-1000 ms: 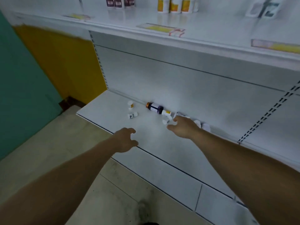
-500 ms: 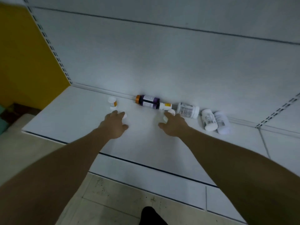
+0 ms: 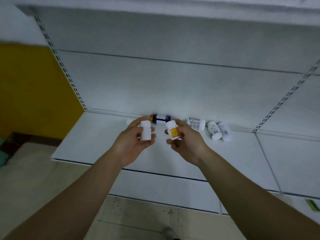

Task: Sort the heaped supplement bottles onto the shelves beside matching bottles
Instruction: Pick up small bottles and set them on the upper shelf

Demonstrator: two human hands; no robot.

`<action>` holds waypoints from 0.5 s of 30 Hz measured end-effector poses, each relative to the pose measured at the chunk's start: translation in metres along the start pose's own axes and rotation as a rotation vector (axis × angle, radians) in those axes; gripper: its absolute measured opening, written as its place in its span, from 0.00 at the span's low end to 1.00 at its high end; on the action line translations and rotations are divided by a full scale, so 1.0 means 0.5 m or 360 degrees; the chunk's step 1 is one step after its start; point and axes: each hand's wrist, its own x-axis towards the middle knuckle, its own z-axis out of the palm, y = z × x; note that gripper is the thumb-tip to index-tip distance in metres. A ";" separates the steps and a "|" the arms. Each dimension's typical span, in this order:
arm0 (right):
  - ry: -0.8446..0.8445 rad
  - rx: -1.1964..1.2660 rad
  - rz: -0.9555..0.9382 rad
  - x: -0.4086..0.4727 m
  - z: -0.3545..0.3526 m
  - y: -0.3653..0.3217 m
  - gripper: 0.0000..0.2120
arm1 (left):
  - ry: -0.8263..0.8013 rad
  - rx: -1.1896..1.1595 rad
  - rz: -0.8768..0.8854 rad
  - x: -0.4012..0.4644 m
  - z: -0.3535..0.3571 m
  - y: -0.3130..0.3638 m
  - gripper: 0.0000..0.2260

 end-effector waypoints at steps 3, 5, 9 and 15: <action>-0.0083 0.0147 -0.0122 -0.119 0.060 -0.025 0.14 | -0.0159 -0.0133 0.0033 -0.125 0.025 0.068 0.14; -0.0115 0.0187 -0.0215 -0.198 0.104 -0.041 0.09 | -0.0254 -0.0179 0.0072 -0.200 0.040 0.108 0.12; -0.0139 0.0038 -0.0512 -0.327 0.164 -0.064 0.12 | -0.0442 -0.0074 0.0206 -0.328 0.063 0.169 0.13; -0.0127 -0.0118 -0.0843 -0.481 0.204 -0.122 0.11 | -0.0627 -0.0079 0.0310 -0.460 0.118 0.224 0.13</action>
